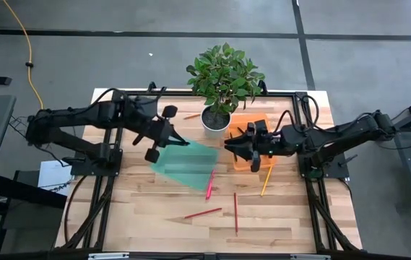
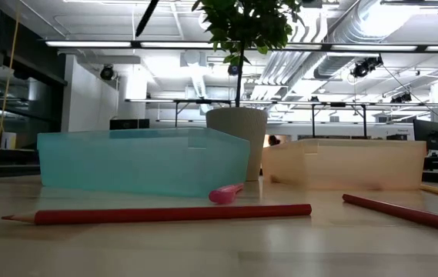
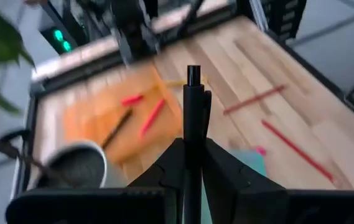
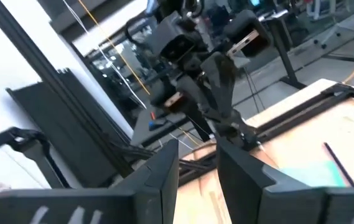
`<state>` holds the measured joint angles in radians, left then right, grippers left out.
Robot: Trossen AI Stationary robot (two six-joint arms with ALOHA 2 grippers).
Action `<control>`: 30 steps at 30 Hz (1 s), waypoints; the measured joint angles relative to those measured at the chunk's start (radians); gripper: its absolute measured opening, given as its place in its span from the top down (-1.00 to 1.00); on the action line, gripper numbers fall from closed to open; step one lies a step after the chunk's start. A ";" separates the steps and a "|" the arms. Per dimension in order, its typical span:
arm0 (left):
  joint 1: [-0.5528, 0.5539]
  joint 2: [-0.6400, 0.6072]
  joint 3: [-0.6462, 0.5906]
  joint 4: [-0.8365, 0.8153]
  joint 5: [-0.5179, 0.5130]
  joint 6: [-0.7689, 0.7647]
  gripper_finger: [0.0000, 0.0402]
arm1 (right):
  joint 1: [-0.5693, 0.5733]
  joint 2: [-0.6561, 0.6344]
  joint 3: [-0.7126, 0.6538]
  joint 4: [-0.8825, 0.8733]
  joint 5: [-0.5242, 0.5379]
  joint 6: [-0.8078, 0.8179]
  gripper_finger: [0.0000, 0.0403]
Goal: Sort pens & pencils
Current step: Put the black pen into the orange bin
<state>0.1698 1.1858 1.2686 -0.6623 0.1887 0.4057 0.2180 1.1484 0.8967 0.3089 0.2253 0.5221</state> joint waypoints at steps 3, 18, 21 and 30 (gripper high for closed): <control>-0.029 -0.001 0.000 0.072 -0.036 -0.017 0.84 | 0.008 0.000 0.000 0.019 0.000 0.000 0.51; -0.054 0.081 0.000 0.328 -0.066 -0.151 0.84 | 0.012 0.001 0.001 0.076 0.000 -0.010 0.51; -0.074 0.106 -0.001 0.330 -0.059 -0.153 0.84 | 0.012 0.001 0.001 0.073 -0.018 -0.050 0.51; -0.093 0.118 0.000 0.435 -0.058 -0.220 0.84 | 0.011 0.002 0.001 -0.021 -0.026 -0.144 0.51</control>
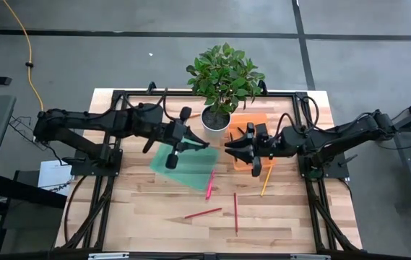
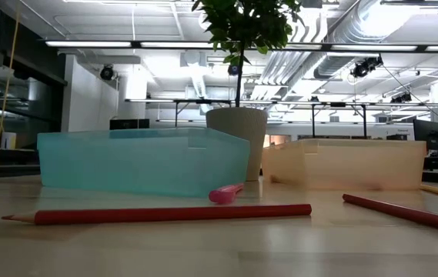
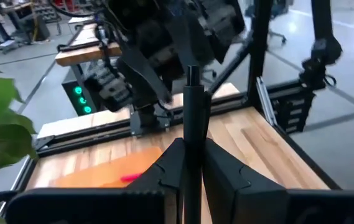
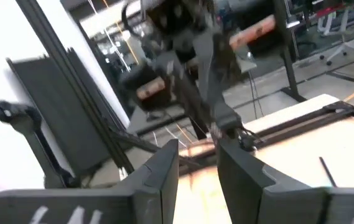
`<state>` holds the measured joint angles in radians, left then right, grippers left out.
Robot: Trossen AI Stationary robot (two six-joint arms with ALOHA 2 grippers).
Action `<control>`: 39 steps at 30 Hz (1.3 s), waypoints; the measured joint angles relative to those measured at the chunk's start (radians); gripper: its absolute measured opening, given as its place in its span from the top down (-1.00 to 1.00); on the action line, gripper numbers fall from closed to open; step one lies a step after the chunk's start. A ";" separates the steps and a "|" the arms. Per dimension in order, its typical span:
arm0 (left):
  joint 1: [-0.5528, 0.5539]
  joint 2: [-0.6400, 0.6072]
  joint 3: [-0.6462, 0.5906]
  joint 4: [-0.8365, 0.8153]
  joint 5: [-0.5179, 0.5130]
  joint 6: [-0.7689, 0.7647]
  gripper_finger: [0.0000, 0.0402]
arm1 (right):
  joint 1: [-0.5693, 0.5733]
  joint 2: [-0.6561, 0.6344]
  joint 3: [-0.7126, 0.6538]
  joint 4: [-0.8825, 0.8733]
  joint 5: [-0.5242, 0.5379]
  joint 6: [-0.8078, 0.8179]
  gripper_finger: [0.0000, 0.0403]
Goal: Sort pens & pencils
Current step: Put the black pen into the orange bin
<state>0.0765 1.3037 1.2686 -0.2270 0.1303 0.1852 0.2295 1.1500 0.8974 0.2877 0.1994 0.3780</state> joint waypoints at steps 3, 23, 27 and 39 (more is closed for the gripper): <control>0.002 0.000 0.000 0.011 0.000 -0.014 0.84 | -0.010 0.000 0.000 -0.021 -0.026 -0.018 0.51; -0.026 0.089 0.000 0.117 -0.019 -0.130 0.84 | -0.085 0.001 0.000 -0.016 -0.104 -0.093 0.16; -0.036 0.124 0.000 0.166 -0.024 -0.139 0.84 | -0.086 0.001 0.000 0.000 -0.131 -0.096 0.21; -0.037 0.128 0.000 0.195 -0.064 -0.140 0.84 | -0.086 0.001 0.000 0.032 -0.155 -0.073 0.19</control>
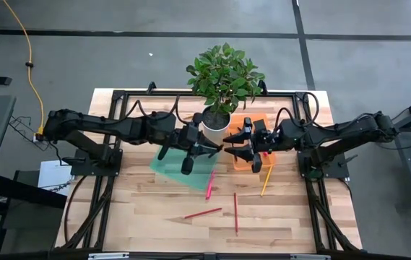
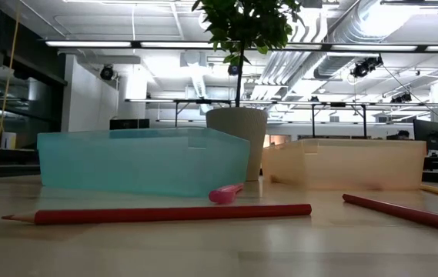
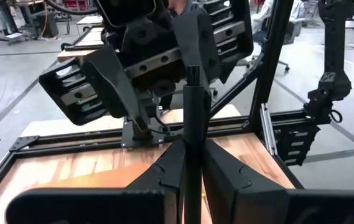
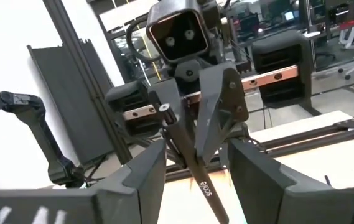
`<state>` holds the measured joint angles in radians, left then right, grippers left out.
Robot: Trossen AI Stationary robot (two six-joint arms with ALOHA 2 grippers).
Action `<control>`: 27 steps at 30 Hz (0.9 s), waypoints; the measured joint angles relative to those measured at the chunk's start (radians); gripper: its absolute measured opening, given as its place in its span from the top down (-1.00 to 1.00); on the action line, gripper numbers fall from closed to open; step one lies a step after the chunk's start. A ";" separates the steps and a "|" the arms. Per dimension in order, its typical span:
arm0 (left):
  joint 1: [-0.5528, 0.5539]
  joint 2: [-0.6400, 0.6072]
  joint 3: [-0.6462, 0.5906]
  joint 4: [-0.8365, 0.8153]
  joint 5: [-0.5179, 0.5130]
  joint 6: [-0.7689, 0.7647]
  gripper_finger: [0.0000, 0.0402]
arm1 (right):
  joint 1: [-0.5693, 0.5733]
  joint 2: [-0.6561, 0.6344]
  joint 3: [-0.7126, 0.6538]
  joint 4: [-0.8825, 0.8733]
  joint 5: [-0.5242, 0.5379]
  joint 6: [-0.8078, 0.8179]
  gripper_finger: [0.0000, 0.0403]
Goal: Sort pens & pencils
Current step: Put the black pen into the orange bin
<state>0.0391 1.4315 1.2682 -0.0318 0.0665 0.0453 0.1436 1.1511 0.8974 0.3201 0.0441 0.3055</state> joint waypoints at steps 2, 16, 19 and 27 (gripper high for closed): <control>0.000 0.008 0.000 0.013 0.000 0.000 0.84 | 0.000 0.000 0.000 0.001 -0.001 0.000 0.19; 0.000 0.045 0.000 0.044 0.005 -0.004 0.84 | 0.000 0.015 0.000 0.040 -0.017 0.000 0.19; 0.000 0.043 0.000 0.061 0.005 -0.004 0.84 | 0.000 0.026 0.000 0.048 -0.024 0.001 0.19; 0.000 0.044 0.000 0.064 0.008 -0.002 0.84 | 0.000 0.034 0.000 0.058 -0.030 0.001 0.20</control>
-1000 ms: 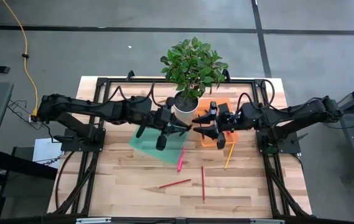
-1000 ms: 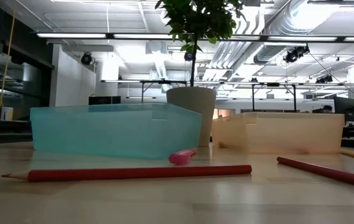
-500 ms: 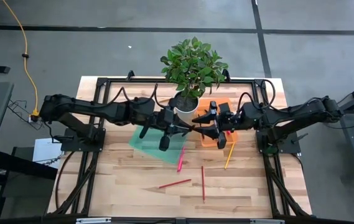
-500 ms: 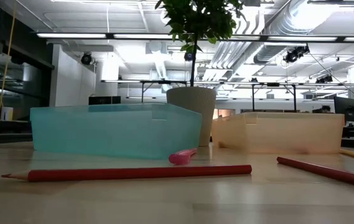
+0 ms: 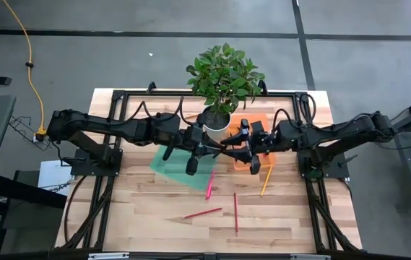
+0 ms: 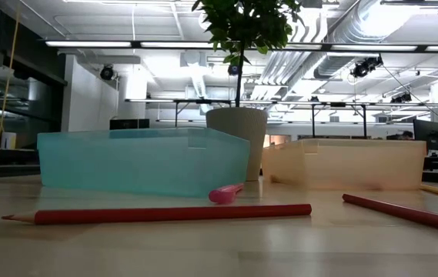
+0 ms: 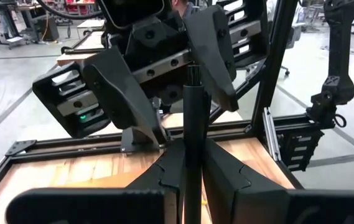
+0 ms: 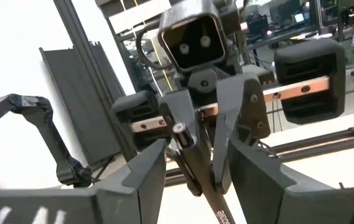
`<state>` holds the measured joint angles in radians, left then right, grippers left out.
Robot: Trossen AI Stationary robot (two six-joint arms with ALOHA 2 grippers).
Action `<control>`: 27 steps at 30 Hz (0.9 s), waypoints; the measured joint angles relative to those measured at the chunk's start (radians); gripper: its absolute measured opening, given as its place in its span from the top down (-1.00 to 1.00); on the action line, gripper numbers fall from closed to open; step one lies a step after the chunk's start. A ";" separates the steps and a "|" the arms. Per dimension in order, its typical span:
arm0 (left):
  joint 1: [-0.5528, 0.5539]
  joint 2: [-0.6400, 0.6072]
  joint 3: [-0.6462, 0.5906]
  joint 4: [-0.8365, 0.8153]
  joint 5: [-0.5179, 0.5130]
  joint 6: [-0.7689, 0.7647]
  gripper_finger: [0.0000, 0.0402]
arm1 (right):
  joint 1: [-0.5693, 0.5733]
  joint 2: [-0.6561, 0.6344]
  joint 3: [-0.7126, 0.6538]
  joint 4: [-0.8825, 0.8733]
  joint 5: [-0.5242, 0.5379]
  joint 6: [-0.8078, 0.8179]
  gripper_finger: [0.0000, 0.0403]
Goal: Sort pens & pencils
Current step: Put the black pen into the orange bin
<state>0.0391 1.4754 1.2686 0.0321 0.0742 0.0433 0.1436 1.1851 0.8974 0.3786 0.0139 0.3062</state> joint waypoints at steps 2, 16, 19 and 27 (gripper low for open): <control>0.000 0.000 0.000 0.004 0.000 0.000 0.84 | 0.000 0.000 0.000 -0.001 0.000 0.001 0.23; 0.000 0.000 0.000 0.018 0.011 -0.006 0.84 | 0.000 -0.001 0.000 0.001 -0.023 -0.012 0.73; 0.000 0.000 0.000 0.018 0.012 -0.006 0.82 | 0.000 -0.001 0.000 0.002 -0.023 -0.021 0.78; 0.000 -0.002 0.000 -0.066 0.046 0.008 0.55 | 0.000 -0.001 -0.001 0.026 -0.022 -0.016 0.80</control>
<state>0.0391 1.4734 1.2690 -0.0341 0.1200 0.0514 0.1436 1.1839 0.8967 0.4051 -0.0083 0.2901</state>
